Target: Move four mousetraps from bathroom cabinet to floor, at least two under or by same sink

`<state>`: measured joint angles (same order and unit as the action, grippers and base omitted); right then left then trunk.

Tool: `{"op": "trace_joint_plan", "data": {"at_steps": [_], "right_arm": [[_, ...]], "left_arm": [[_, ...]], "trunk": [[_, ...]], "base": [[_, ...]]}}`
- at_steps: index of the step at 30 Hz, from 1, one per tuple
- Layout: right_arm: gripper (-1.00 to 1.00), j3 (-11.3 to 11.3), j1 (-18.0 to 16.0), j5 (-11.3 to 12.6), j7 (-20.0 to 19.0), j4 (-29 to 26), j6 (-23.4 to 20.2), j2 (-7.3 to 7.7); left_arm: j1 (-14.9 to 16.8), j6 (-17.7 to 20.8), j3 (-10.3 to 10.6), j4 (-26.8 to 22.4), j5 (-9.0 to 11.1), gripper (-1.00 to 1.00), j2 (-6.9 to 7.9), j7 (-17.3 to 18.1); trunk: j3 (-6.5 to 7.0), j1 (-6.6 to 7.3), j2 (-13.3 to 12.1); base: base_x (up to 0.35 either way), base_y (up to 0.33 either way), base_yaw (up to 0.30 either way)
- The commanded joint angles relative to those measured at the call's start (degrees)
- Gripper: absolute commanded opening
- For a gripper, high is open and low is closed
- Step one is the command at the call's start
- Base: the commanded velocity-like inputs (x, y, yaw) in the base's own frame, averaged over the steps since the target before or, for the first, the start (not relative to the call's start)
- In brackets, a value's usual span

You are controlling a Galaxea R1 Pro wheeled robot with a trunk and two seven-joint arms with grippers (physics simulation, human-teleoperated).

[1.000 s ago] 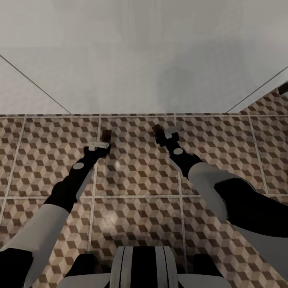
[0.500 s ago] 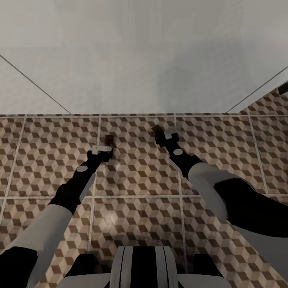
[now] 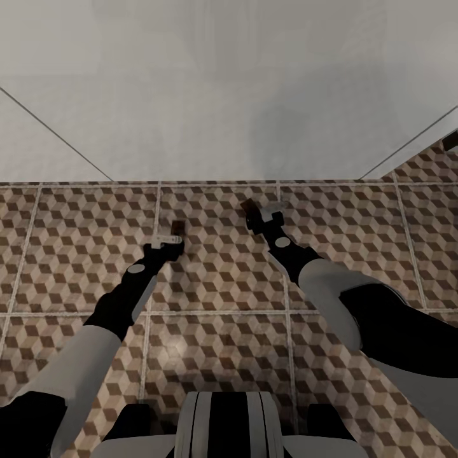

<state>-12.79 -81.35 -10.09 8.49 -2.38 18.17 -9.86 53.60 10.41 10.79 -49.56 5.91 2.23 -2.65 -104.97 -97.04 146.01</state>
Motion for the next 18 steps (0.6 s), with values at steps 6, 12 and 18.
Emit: {"op": "trace_joint_plan", "data": {"at_steps": [6, 12, 18], "right_arm": [[-1.0, -0.1, 0.0, -0.5, 0.5, 0.1, 1.0, -0.07], [-1.0, -0.1, 0.0, -0.5, 0.5, 0.1, 1.3, -0.12], [-1.0, -0.2, 0.0, -0.5, 0.4, 0.1, 1.3, -0.14]], "left_arm": [[0.1, 3.0, 0.1, 0.2, 0.5, -1.0, -0.4, -0.3], [0.3, 4.8, 0.1, -0.1, 0.4, -1.0, -1.4, -0.3], [0.5, 5.4, 0.1, -0.4, 0.4, -1.0, -1.67, -0.4]], "trunk": [[-0.03, 0.01, 0.0], [-0.03, 0.01, 0.0], [-0.03, 0.01, 0.0]], "base": [[0.0, 0.0, 0.0], [0.0, 0.0, 0.0], [0.0, 0.0, 0.0]]}}
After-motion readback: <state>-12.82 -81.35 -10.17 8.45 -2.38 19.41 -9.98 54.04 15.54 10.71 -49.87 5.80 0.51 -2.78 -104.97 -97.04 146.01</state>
